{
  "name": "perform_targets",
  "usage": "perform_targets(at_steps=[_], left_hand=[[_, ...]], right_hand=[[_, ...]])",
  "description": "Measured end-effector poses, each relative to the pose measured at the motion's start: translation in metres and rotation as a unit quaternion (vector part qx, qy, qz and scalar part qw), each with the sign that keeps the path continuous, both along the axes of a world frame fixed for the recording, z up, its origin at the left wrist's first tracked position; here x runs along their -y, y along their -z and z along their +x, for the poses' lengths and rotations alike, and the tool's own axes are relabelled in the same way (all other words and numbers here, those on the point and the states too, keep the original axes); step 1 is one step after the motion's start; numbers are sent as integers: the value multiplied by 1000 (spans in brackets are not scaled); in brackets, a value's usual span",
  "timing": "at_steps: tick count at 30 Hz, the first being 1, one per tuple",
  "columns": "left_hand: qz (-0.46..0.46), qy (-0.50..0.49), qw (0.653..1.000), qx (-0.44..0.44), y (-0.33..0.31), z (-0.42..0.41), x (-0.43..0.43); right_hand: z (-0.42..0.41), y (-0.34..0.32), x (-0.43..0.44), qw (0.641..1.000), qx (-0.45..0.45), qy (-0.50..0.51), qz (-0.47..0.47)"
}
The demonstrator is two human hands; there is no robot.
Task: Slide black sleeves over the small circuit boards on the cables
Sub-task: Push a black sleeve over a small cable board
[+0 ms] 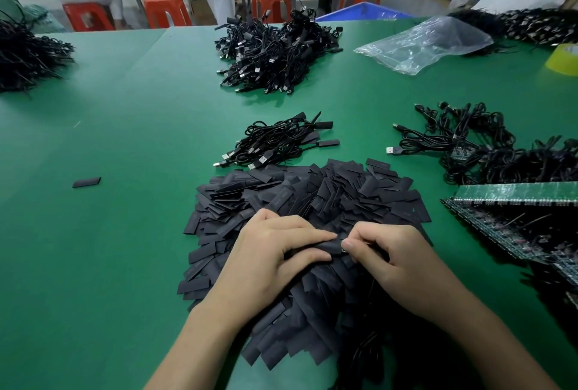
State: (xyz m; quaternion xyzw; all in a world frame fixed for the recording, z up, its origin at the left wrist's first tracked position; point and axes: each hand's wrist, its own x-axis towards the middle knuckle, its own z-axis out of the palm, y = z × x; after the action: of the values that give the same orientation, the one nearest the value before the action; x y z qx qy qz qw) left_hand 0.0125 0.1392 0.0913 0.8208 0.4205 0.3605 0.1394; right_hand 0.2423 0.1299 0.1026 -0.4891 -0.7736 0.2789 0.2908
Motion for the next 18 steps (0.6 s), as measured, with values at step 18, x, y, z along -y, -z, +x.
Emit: perform_targets(at_steps=[18], left_hand=[[-38,-48,990,124,-5,13,9]], right_hand=[[-2,-11,3,989,-77,46,119]])
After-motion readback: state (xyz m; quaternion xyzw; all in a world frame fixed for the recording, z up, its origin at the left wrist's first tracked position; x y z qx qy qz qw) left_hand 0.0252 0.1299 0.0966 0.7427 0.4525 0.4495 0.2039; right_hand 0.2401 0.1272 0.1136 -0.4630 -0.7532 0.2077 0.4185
